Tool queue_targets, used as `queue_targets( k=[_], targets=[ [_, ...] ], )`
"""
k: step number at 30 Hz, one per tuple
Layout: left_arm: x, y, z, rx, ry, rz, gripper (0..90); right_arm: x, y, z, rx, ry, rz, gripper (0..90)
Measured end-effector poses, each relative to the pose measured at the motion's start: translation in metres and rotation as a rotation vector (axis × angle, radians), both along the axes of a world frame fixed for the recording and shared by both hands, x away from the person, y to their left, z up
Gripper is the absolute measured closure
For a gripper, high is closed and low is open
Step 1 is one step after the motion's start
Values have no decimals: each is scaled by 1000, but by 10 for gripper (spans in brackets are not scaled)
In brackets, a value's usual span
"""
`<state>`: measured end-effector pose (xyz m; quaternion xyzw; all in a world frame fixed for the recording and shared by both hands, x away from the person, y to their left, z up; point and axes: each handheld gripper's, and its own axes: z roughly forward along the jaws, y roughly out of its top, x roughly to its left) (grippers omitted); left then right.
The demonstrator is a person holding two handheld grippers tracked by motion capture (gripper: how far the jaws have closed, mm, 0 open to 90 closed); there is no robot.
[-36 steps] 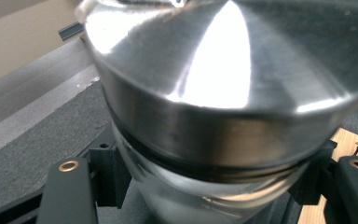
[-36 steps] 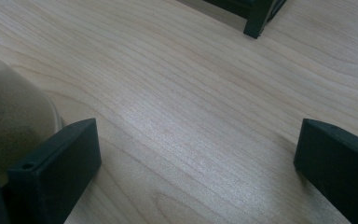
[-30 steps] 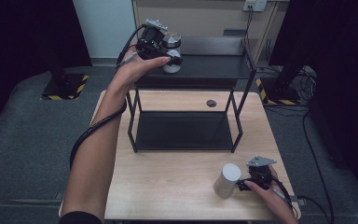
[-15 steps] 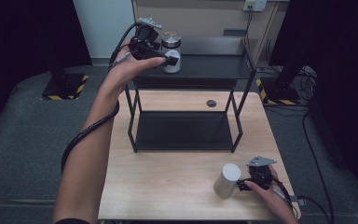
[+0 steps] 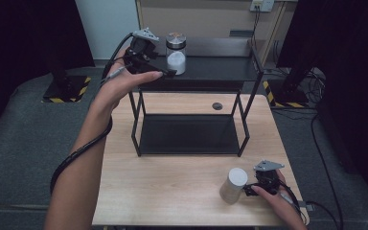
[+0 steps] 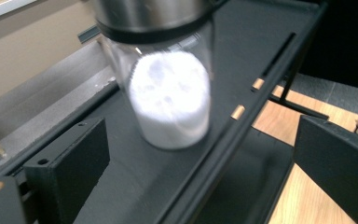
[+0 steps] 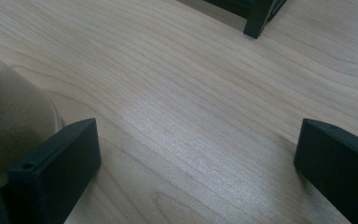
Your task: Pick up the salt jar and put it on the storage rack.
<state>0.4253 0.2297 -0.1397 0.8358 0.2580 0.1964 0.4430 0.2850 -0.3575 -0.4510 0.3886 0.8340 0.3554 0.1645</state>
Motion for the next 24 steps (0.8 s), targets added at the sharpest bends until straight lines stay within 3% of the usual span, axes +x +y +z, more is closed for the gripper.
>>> queue_targets(
  k=[3,5,8,13,18,24],
  targets=[
    [-3,5,-5,3,-4,-48,41,0,0,0,0,0,0,14],
    [-3,12,-13,-33,13,-114,38,0,0,0,1,1,0,14],
    [-11,9,-17,15,-5,-147,41,0,0,0,1,1,1,14],
    [-25,3,-32,63,-3,-179,40,0,0,0,1,3,-1,14],
    [-41,-4,-58,97,8,-212,39,0,0,0,1,3,-1,14],
    [-64,-24,-102,161,47,-217,34,0,0,0,1,2,-1,14]
  ],
)
